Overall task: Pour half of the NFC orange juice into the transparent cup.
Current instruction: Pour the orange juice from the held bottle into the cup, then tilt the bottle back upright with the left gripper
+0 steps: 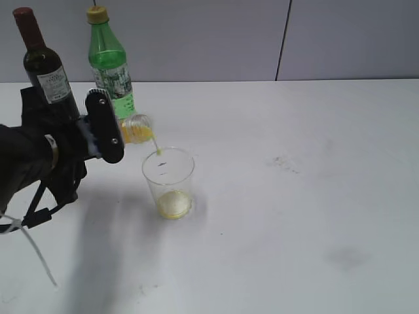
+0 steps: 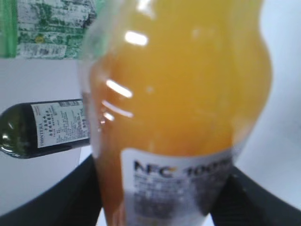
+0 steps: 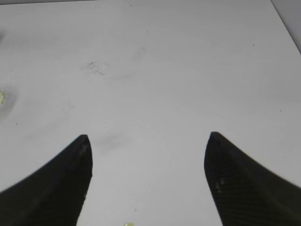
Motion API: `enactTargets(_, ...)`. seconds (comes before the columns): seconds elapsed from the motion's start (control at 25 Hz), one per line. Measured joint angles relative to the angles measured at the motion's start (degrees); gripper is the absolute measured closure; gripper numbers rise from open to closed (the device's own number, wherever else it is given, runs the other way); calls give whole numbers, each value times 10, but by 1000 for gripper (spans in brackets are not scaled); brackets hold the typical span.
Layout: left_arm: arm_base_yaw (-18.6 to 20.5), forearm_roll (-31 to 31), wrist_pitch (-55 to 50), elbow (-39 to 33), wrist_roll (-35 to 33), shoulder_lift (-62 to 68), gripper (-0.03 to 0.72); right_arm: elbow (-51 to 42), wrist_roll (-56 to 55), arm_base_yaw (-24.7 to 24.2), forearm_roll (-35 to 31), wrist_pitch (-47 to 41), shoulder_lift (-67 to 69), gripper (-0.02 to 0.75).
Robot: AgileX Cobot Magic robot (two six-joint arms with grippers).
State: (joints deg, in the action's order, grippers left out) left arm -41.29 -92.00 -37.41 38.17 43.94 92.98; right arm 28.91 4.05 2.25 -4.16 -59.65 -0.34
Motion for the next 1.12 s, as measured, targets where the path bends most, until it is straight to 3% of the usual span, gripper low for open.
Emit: enactTargets(1.12,-27,-2,-65,1,-61,9,210,0,0,0,0,0,0,166)
